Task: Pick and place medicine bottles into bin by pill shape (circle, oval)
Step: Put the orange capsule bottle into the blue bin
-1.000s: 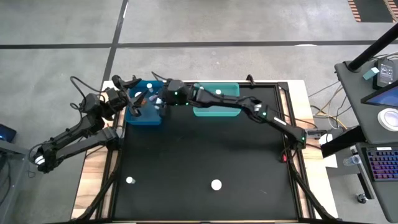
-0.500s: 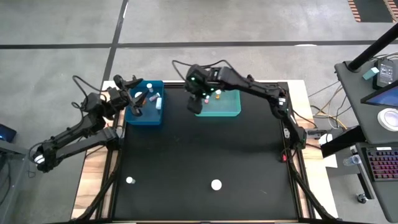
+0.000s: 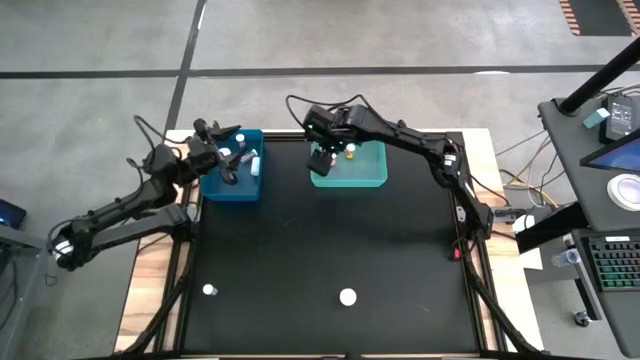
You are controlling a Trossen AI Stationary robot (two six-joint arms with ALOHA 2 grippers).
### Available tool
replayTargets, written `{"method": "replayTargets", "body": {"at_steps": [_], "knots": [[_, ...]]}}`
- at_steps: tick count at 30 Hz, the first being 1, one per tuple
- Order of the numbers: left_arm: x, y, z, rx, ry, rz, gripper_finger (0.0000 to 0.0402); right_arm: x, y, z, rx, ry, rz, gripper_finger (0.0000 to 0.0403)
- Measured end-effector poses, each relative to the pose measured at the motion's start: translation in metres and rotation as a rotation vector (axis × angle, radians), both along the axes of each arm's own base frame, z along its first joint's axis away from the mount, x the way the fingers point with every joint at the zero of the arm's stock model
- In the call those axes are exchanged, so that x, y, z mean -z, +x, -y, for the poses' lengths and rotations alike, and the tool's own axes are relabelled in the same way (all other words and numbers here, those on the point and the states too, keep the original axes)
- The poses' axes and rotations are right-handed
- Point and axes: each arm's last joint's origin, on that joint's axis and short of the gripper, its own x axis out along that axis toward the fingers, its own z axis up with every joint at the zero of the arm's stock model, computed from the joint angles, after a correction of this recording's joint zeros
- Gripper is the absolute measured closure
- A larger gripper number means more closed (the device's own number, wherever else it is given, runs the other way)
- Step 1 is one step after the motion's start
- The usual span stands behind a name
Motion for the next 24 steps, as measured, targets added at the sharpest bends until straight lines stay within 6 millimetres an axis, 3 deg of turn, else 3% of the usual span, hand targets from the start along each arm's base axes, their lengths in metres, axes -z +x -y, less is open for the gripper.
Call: {"method": "replayTargets", "body": {"at_steps": [5, 11, 18, 24], "knots": [[0.002, 0.002, -0.002, -0.006, 0.011, -0.021, 0.0160, 0.017, -0.007, 0.008, -0.030, 0.008, -0.098, 0.0184], [0.004, 0.004, -0.003, -0.005, 0.000, -0.033, 0.0160, 0.030, -0.018, -0.008, -0.071, 0.072, -0.241, 0.0184], [0.007, 0.010, -0.006, 0.039, -0.070, -0.026, 0.0160, 0.023, -0.043, -0.041, -0.146, 0.081, -0.302, 0.0184], [0.009, 0.019, -0.006, 0.169, -0.128, 0.000, 0.0160, 0.017, -0.076, -0.079, -0.236, 0.036, -0.220, 0.0184]]}}
